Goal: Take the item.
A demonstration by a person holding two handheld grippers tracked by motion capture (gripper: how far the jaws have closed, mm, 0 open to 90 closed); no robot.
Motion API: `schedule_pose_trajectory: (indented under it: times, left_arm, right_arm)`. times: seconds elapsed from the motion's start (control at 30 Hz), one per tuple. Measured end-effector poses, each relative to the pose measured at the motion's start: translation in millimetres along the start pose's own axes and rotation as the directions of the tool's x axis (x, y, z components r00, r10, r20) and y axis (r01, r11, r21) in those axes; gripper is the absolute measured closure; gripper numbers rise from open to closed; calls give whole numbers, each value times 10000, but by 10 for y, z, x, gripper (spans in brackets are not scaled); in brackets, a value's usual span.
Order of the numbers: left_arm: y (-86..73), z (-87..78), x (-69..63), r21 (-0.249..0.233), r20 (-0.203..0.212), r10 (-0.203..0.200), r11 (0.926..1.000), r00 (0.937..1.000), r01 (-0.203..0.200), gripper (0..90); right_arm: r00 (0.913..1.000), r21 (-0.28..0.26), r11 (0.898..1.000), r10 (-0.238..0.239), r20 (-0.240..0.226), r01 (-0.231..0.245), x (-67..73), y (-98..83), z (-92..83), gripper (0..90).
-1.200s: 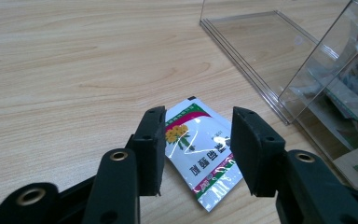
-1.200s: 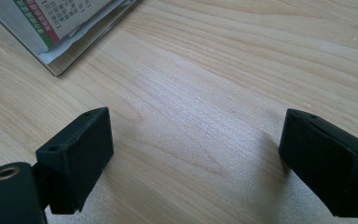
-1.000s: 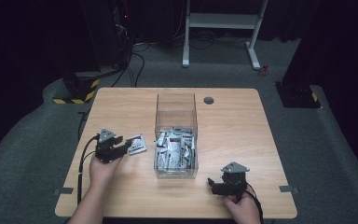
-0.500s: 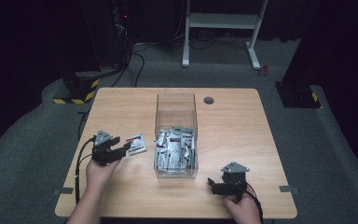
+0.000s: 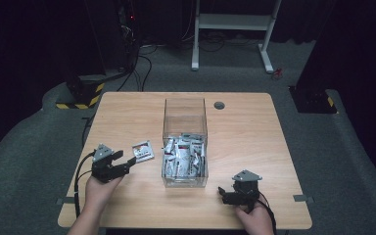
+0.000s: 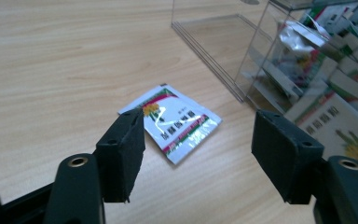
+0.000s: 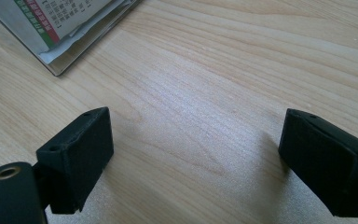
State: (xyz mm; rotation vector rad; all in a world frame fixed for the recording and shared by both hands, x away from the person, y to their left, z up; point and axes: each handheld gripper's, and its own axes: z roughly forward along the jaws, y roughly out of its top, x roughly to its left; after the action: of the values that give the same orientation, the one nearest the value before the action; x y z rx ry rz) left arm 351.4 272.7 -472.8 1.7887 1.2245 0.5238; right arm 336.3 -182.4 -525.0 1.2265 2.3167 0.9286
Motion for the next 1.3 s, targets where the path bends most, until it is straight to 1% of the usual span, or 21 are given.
schedule_pose_trajectory:
  times: [0.07, 0.2, 0.3, 0.43, 0.5, 0.53, 0.57, 0.63, 0.67, 0.7, 0.73, 0.77, 0.8, 0.83, 1.13, 1.3]
  left_arm:
    - [-60, -32, -9, 45, 118, -80, 10000, 9999, 80, 334]
    - [-183, -68, -29, 140, 150, -64, 9999, 9999, 62, 314]
    - [-301, -78, -50, 394, 147, 106, 9992, 9998, -112, 307]
    - [-435, -89, -53, 744, 139, 146, 9971, 9998, -156, 300]
    - [-498, -101, -44, 960, 17, 369, 9947, 9993, -369, 296]
    - [-535, -108, -48, 1015, -23, 409, 9940, 9992, -405, 294]
    - [-583, -115, -55, 1108, -131, 590, 9922, 9982, -572, 293]
    - [-671, -111, -89, 1332, -246, 926, 9871, 9954, -886, 288]
    - [-707, -99, -104, 1507, -347, 1132, 9828, 9930, -1068, 277]
    - [-723, -88, -114, 1693, -406, 1220, 9790, 9917, -1135, 266]
    - [-727, -79, -126, 1775, -474, 1332, 9764, 9900, -1229, 261]
    - [-726, -71, -136, 1760, -401, 1414, 9755, 9891, -1323, 251]
    - [-726, -59, -146, 1794, -230, 1485, 9735, 9887, -1420, 245]
    - [-726, -56, -150, 1799, -182, 1523, 9727, 9882, -1466, 216]
    - [-731, -58, -153, 1780, -180, 1485, 9736, 9887, -1430, 213]
    - [-729, -59, -143, 1805, -81, 1499, 9727, 9887, -1460, 211]
  right_arm:
    - [10000, 2, 10000, 5, 1, -5, 0, 0, 0, 97]
    - [10000, 0, 10000, -4, 5, 4, 0, 0, 0, 97]
    - [10000, 2, 10000, 7, 6, -7, 1, 0, 0, 97]
    - [10000, -2, 10000, -5, 10, 5, 0, 0, -1, 97]
    - [10000, 1, 10000, 15, 5, -15, 1, 0, -1, 97]
    - [10000, 0, 10000, 11, 7, -11, 1, 0, -1, 97]
    - [10000, -3, 10000, -2, 9, 2, 0, 0, -1, 97]
    - [10000, 4, 10000, 15, 7, -15, 1, 0, -1, 98]
    - [10000, -1, 10000, 8, 9, -8, 1, 0, 0, 97]
    - [10000, 3, 10000, 13, 7, -13, 1, 0, -1, 97]
    - [10000, 2, 10000, 10, 9, -10, 1, -1, -1, 97]
    - [10000, 1, 10000, 9, 8, -9, 1, -1, -1, 97]
    - [10000, -28, 10000, -58, 17, 58, -4, 0, 1, 97]
    - [10000, -36, 10000, -66, 19, 66, -4, -1, 2, 97]
    - [10000, -23, 10000, -25, 22, 25, 2, -2, -2, 98]
    - [10000, -23, 10000, 8, 17, -7, 5, -2, -1, 98]
